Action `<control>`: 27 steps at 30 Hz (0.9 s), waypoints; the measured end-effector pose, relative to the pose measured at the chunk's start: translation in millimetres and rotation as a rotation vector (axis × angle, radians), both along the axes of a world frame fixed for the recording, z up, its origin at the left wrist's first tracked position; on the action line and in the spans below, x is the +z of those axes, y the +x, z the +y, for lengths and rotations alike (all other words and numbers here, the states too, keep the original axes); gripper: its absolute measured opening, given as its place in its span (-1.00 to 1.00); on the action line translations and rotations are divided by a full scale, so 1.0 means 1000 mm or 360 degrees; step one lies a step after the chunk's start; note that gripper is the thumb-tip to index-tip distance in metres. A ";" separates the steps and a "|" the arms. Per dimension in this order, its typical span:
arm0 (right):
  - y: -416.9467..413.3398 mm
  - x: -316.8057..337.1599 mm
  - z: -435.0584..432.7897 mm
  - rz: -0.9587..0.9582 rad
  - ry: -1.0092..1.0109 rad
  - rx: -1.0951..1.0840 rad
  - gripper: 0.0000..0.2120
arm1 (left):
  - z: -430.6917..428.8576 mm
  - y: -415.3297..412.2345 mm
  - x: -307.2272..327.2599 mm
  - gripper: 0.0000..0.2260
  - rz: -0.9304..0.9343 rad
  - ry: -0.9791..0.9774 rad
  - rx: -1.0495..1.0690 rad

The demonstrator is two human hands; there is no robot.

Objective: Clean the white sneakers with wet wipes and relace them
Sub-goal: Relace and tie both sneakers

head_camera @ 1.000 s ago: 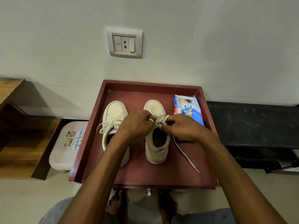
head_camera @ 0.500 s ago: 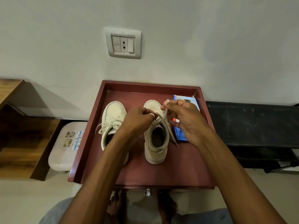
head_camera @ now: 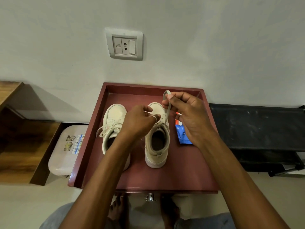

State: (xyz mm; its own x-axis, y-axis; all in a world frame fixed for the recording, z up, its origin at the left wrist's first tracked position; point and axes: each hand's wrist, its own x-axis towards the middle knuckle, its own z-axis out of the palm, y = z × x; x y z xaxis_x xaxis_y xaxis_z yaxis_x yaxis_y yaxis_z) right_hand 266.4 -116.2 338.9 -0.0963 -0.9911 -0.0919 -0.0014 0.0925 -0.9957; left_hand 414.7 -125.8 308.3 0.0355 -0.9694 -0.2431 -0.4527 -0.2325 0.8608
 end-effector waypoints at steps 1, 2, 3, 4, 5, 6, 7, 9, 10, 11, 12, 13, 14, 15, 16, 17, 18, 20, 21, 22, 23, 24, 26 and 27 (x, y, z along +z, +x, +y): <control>0.000 0.000 0.000 0.0006 0.0001 -0.0001 -0.81 | 0.000 0.001 -0.001 -0.68 -0.0275 -0.0050 -0.0081; 0.000 0.000 0.000 0.0013 0.0002 -0.0004 -0.82 | 0.001 0.002 -0.002 -0.70 -0.0461 -0.0085 -0.0150; -0.001 0.000 0.000 0.0021 0.0002 -0.0009 -0.82 | 0.002 0.002 -0.002 -0.73 -0.0570 -0.0097 -0.0202; -0.001 0.000 0.000 0.0026 0.0001 -0.0014 -0.82 | 0.004 0.001 -0.002 -0.77 -0.0646 -0.0106 -0.0243; -0.002 -0.001 -0.001 0.0029 -0.0001 -0.0019 -0.83 | 0.005 0.000 -0.002 -0.79 -0.0716 -0.0127 -0.0270; -0.003 -0.001 -0.001 0.0031 -0.0001 -0.0023 -0.83 | 0.005 -0.001 -0.003 -0.81 -0.0767 -0.0145 -0.0282; -0.004 -0.002 -0.001 0.0033 -0.0001 -0.0022 -0.83 | 0.005 -0.002 -0.004 -0.81 -0.0783 -0.0157 -0.0276; -0.004 -0.002 -0.001 0.0034 -0.0006 -0.0017 -0.82 | 0.003 -0.004 -0.006 -0.77 -0.0561 -0.0106 -0.0226; -0.004 -0.003 -0.001 0.0029 -0.0006 -0.0019 -0.82 | 0.001 -0.005 -0.007 -0.76 -0.0341 -0.0052 -0.0203; -0.004 -0.003 -0.001 0.0021 -0.0005 -0.0030 -0.82 | 0.001 -0.006 -0.008 -0.77 -0.0139 -0.0013 -0.0179; -0.004 -0.003 -0.002 0.0011 -0.0002 -0.0047 -0.83 | 0.002 -0.007 -0.008 -0.79 0.0004 0.0022 -0.0158; -0.005 -0.003 -0.002 0.0001 0.0001 -0.0066 -0.84 | 0.004 -0.009 -0.008 -0.80 0.0097 0.0040 -0.0145; -0.005 -0.003 -0.003 -0.0010 0.0004 -0.0083 -0.84 | 0.004 -0.011 -0.009 -0.80 0.0179 0.0054 -0.0128; -0.006 -0.004 -0.003 -0.0021 0.0007 -0.0096 -0.85 | 0.005 -0.012 -0.008 -0.79 0.0294 0.0059 -0.0101; -0.006 -0.004 -0.004 -0.0036 0.0010 -0.0104 -0.86 | 0.006 -0.013 -0.006 -0.79 0.0427 0.0065 -0.0067; -0.006 -0.004 -0.004 -0.0051 0.0016 -0.0108 -0.86 | 0.006 -0.014 -0.002 -0.80 0.0565 0.0073 -0.0033; -0.006 -0.005 -0.004 -0.0068 0.0024 -0.0110 -0.86 | 0.006 -0.014 0.001 -0.82 0.0667 0.0078 -0.0009; -0.007 -0.006 -0.004 -0.0090 0.0031 -0.0114 -0.86 | 0.004 -0.012 0.002 -0.84 0.0765 0.0089 -0.0007; -0.008 -0.006 -0.004 -0.0096 0.0030 -0.0117 -0.86 | 0.004 -0.011 0.003 -0.84 0.0793 0.0094 -0.0010; -0.008 -0.006 -0.004 -0.0104 0.0027 -0.0119 -0.86 | 0.004 -0.010 0.003 -0.84 0.0821 0.0101 -0.0003; -0.008 -0.006 -0.004 -0.0115 0.0024 -0.0121 -0.86 | 0.004 -0.010 0.004 -0.84 0.0863 0.0108 0.0015; -0.008 -0.006 -0.004 -0.0127 0.0023 -0.0120 -0.86 | 0.005 -0.009 0.004 -0.85 0.0906 0.0107 0.0034; -0.008 -0.006 -0.005 -0.0140 0.0017 -0.0113 -0.87 | 0.006 -0.007 0.008 -0.85 0.0968 0.0102 0.0064; -0.008 -0.006 -0.005 -0.0143 0.0012 -0.0109 -0.87 | 0.006 -0.006 0.009 -0.85 0.1017 0.0108 0.0087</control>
